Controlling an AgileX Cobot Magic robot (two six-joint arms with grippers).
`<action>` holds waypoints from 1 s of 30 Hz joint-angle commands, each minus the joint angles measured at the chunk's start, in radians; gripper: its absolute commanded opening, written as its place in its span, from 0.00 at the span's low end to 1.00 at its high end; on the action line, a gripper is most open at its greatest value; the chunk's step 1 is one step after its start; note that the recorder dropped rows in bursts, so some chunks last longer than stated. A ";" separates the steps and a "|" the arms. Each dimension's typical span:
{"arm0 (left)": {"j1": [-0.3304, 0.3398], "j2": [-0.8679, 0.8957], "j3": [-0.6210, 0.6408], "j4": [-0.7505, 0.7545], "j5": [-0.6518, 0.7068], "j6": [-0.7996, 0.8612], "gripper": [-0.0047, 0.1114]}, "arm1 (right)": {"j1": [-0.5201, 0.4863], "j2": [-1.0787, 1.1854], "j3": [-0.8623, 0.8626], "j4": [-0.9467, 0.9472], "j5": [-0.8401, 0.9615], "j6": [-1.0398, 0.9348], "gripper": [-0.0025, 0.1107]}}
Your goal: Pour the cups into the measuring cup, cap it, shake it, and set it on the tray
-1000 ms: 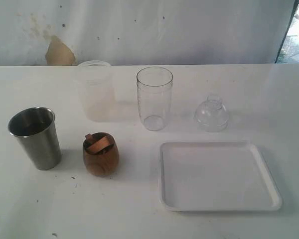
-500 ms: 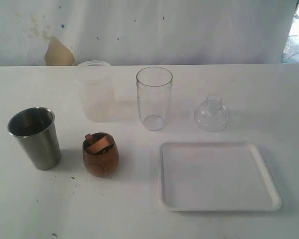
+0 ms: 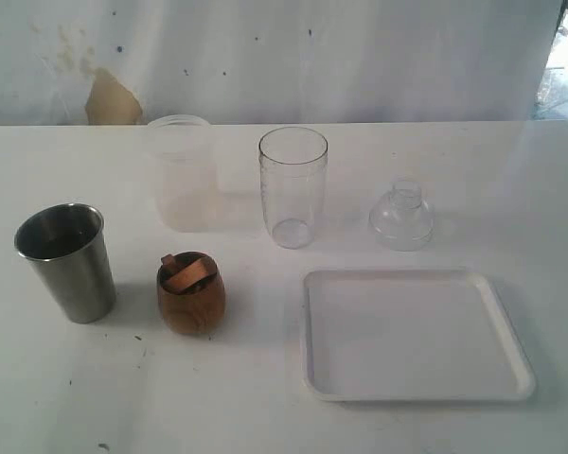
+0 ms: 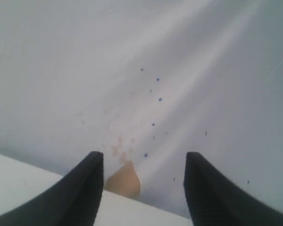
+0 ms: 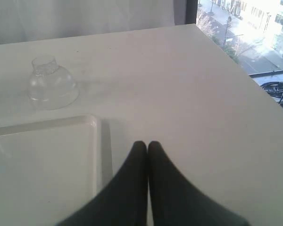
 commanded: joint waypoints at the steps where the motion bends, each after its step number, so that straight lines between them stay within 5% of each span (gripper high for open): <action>1: -0.002 0.053 -0.026 0.066 -0.121 0.013 0.47 | 0.003 -0.005 0.005 -0.003 -0.008 -0.007 0.02; 6: -0.021 0.166 -0.100 0.182 -0.043 -0.011 0.47 | 0.003 -0.005 0.005 -0.003 -0.008 -0.007 0.02; 14: -0.237 0.336 -0.123 0.729 -0.084 -0.011 0.45 | 0.003 -0.005 0.005 -0.003 -0.008 -0.007 0.02; 21: -0.305 0.380 -0.123 0.771 -0.173 -0.028 0.60 | 0.003 -0.005 0.005 -0.003 -0.008 -0.007 0.02; 28: -0.327 0.429 -0.108 0.854 -0.197 -0.395 0.71 | 0.003 -0.005 0.005 -0.003 -0.008 -0.007 0.02; 30: -0.393 0.447 -0.086 1.151 -0.272 -0.610 0.71 | 0.003 -0.005 0.005 -0.003 -0.008 -0.007 0.02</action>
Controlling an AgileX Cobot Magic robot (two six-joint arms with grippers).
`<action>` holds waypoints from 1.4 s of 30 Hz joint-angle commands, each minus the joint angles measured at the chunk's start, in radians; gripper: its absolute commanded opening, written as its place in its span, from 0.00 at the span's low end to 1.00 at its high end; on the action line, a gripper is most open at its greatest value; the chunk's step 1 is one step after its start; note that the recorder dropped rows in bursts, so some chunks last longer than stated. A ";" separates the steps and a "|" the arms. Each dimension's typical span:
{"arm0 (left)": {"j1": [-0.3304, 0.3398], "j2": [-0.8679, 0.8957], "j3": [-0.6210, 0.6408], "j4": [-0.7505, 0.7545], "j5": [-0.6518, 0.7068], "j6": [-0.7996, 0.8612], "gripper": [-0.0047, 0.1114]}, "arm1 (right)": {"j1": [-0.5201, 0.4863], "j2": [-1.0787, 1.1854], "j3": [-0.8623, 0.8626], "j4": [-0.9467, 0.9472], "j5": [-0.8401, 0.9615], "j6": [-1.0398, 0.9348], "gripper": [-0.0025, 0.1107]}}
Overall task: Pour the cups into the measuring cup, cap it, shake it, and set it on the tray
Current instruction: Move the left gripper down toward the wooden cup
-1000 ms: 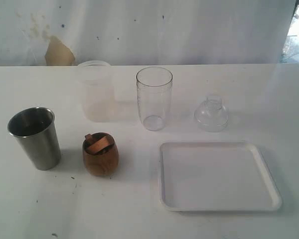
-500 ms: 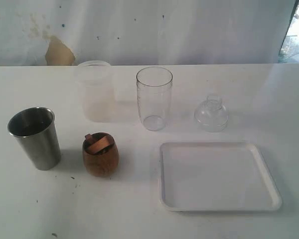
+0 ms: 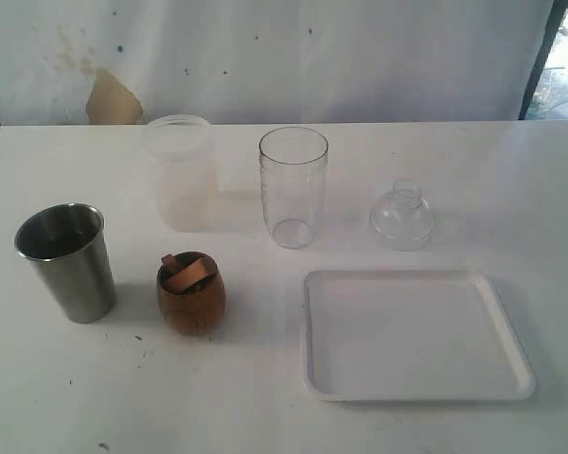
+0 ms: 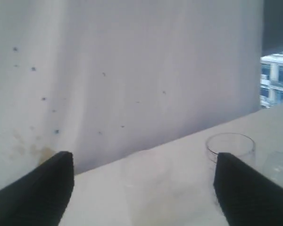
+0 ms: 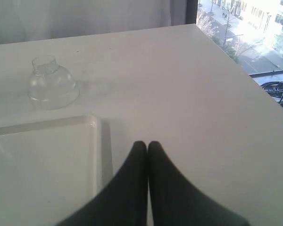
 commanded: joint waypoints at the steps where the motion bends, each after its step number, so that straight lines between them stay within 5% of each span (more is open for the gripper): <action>1: -0.090 0.033 0.033 0.360 -0.100 -0.326 0.71 | 0.003 -0.005 0.005 -0.003 -0.008 -0.007 0.02; 5: -0.131 0.097 0.069 0.421 -0.123 -0.528 0.71 | 0.003 -0.005 0.005 -0.003 -0.008 -0.007 0.02; 9: -0.151 0.169 0.133 0.508 -0.336 -0.516 0.71 | 0.003 -0.005 0.005 -0.003 -0.008 -0.007 0.02; 12: -0.173 0.275 0.197 0.495 -0.346 -0.505 0.71 | 0.003 -0.005 0.005 -0.003 -0.008 -0.007 0.02; 19: -0.173 0.508 0.237 0.232 -0.359 -0.094 0.71 | 0.003 -0.005 0.005 -0.003 -0.008 -0.007 0.02; 27: -0.173 0.732 0.235 -0.122 -0.570 0.256 0.71 | 0.003 -0.005 0.005 -0.003 -0.008 -0.007 0.02; 32: -0.173 0.815 0.195 -0.081 -0.572 0.301 0.74 | 0.003 -0.005 0.005 -0.003 -0.008 -0.007 0.02; 37: -0.173 0.882 0.157 -0.081 -0.574 0.338 0.95 | 0.003 -0.005 0.005 -0.003 -0.008 -0.007 0.02; 42: -0.173 0.939 0.116 -0.081 -0.600 0.338 0.95 | 0.003 -0.005 0.005 -0.003 -0.008 -0.007 0.02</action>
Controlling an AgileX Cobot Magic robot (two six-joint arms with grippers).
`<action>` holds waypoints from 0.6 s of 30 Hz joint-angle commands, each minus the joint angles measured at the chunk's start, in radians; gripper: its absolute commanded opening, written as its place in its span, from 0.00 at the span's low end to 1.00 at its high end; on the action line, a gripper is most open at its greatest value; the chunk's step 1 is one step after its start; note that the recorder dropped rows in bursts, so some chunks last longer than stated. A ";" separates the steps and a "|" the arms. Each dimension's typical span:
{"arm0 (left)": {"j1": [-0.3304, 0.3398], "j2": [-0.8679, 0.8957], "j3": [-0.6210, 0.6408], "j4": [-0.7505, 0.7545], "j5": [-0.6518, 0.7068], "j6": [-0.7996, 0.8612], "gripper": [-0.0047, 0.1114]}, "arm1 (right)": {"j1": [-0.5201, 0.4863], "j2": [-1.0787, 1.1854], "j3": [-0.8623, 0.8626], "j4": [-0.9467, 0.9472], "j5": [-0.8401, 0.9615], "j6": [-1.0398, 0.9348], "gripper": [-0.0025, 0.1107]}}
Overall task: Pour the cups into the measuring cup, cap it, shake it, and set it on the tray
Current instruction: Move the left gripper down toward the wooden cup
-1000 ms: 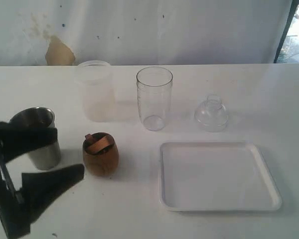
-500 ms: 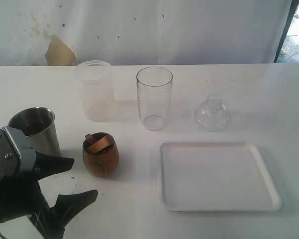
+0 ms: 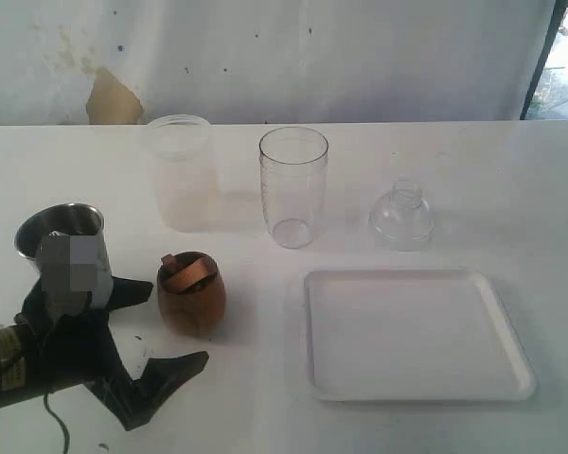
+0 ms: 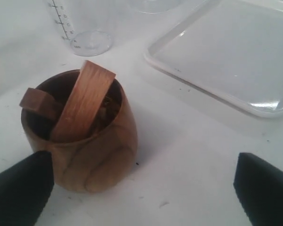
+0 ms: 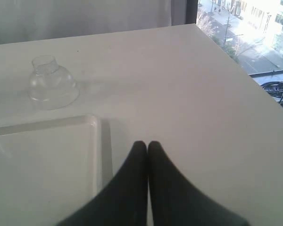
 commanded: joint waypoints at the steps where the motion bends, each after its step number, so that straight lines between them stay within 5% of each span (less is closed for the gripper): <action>1: -0.005 0.029 -0.021 -0.002 -0.039 0.002 0.95 | 0.003 -0.005 0.005 -0.003 -0.008 -0.007 0.02; 10: -0.005 0.151 -0.025 -0.065 -0.218 0.135 0.95 | 0.003 -0.005 0.005 -0.003 -0.008 -0.015 0.02; 18: -0.005 0.176 -0.059 -0.098 -0.224 0.132 0.95 | 0.003 -0.005 0.005 -0.003 -0.008 -0.015 0.02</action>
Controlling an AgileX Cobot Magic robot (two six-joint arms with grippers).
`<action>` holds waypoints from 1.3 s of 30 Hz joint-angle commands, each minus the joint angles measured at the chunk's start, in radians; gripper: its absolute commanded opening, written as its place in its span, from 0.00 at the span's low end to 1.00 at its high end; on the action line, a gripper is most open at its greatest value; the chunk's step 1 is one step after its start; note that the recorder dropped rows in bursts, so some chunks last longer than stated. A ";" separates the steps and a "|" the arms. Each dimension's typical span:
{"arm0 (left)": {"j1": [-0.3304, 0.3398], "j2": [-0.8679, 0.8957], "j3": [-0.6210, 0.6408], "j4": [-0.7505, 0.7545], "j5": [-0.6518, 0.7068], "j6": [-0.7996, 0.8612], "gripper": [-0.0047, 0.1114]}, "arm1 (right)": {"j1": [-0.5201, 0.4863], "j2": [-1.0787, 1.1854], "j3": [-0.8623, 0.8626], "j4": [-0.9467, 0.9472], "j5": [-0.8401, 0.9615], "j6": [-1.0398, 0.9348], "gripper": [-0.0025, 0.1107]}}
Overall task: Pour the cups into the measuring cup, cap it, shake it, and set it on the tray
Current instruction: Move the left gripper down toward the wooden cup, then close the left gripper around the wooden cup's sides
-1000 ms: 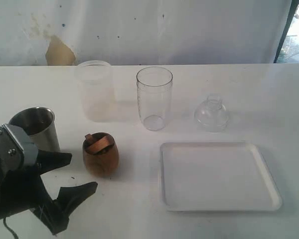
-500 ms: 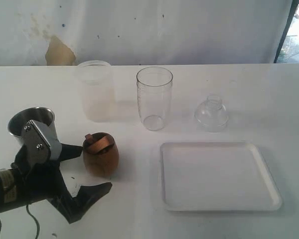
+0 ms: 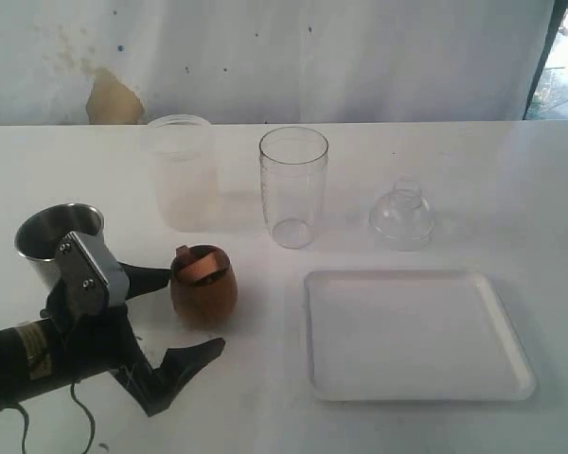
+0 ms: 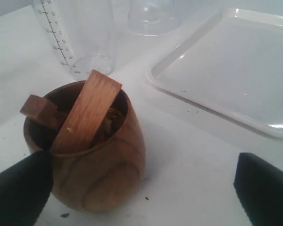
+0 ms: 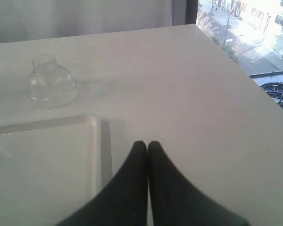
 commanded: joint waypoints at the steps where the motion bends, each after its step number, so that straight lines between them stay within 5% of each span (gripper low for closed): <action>1: -0.005 0.005 -0.017 -0.056 -0.021 0.001 0.95 | 0.003 -0.005 0.005 -0.003 -0.008 -0.009 0.02; 21: -0.005 0.071 -0.109 -0.058 -0.043 -0.118 0.95 | 0.003 -0.005 0.005 -0.003 -0.008 -0.009 0.02; 30: -0.003 0.071 -0.109 -0.088 -0.038 -0.020 0.95 | 0.003 -0.005 0.005 -0.003 -0.008 -0.009 0.02; 39: -0.002 0.071 -0.180 -0.040 0.110 -0.016 0.95 | 0.003 -0.005 0.005 -0.003 -0.008 -0.009 0.02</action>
